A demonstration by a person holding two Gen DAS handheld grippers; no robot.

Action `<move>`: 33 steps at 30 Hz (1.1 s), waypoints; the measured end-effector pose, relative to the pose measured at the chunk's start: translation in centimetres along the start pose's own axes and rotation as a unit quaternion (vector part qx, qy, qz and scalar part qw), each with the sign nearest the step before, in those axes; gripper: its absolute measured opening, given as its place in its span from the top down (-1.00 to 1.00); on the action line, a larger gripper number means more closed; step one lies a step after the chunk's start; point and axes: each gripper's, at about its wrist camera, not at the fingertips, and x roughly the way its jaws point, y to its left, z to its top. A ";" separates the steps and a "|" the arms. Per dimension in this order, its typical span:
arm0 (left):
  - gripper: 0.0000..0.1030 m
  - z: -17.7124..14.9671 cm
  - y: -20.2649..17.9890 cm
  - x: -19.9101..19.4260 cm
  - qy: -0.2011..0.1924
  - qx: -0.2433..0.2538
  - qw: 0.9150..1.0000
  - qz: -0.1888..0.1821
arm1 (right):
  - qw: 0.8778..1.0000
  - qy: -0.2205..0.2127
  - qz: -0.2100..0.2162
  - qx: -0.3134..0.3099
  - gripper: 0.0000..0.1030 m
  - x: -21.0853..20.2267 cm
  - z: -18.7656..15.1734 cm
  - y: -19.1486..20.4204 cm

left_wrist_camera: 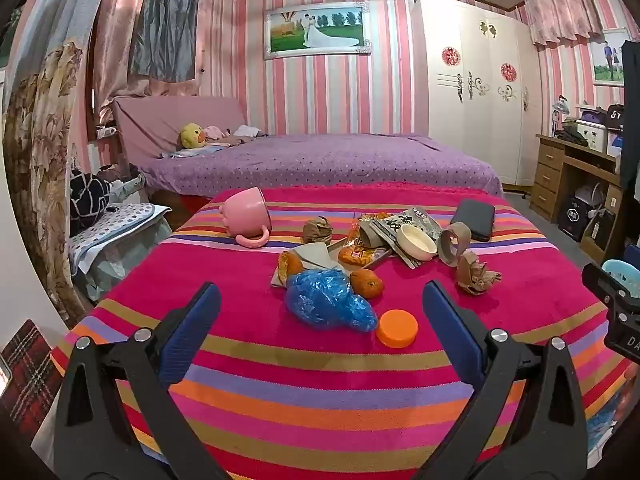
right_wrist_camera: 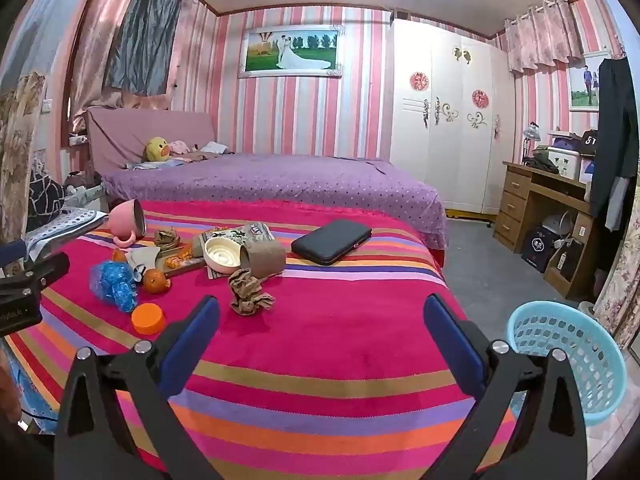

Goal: Collect trash

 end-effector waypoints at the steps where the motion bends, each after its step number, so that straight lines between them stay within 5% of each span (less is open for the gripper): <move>1: -0.90 0.0 0.0 0.0 -0.001 0.000 1.000 0.001 | 1.000 0.000 0.000 0.000 -0.92 0.0 0.0 0.0; 33: -0.90 0.1 -0.1 0.0 0.001 0.008 1.000 -0.001 | 1.000 0.013 -0.005 0.001 -0.92 0.5 -0.6 -0.8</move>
